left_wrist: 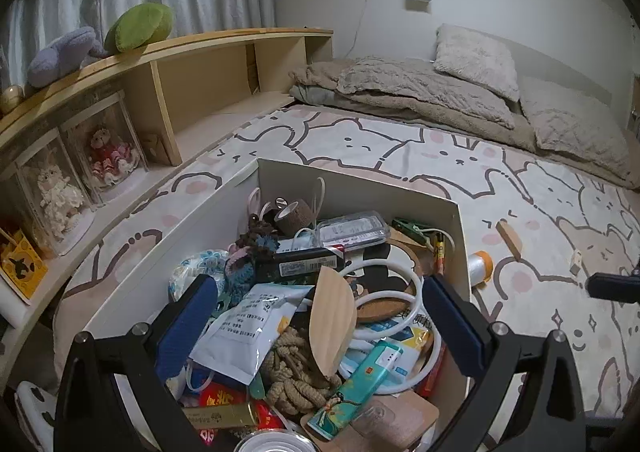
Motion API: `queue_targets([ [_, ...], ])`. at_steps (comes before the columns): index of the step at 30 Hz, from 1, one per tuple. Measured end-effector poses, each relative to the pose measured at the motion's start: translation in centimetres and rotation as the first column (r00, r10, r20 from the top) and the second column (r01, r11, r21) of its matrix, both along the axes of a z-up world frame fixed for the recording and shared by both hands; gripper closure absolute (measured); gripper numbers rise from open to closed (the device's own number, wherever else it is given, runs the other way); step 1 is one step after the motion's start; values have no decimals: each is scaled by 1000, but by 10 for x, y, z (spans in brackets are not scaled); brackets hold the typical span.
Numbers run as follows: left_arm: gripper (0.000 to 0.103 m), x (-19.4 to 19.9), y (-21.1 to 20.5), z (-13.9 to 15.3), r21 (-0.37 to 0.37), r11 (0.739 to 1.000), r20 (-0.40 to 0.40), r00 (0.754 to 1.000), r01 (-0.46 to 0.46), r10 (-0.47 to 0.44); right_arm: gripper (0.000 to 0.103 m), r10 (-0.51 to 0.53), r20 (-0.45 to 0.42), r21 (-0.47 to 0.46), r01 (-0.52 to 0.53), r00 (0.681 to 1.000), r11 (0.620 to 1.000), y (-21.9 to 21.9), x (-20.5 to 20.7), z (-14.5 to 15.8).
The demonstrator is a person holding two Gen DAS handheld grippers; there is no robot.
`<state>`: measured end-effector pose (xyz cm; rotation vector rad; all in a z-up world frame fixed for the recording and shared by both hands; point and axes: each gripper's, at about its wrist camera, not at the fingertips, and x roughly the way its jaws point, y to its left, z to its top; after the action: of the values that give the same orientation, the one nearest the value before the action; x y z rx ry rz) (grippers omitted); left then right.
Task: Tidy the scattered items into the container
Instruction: 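Lower the wooden block into the shoebox and open the left tool, then withdraw both tools from the shoebox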
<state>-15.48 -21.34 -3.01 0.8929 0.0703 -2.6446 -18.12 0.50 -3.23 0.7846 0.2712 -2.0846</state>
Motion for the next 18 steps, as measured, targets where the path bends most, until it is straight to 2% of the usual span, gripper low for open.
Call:
queue_targets([
  [9, 0, 2, 19, 6, -19, 999, -21, 999, 45, -46, 0, -105, -40, -59, 103, 994, 993, 35, 4, 2],
  [18, 0, -5, 40, 6, 15, 995, -50, 994, 103, -102, 0, -234, -45, -104, 228, 971, 968, 81, -1, 0],
])
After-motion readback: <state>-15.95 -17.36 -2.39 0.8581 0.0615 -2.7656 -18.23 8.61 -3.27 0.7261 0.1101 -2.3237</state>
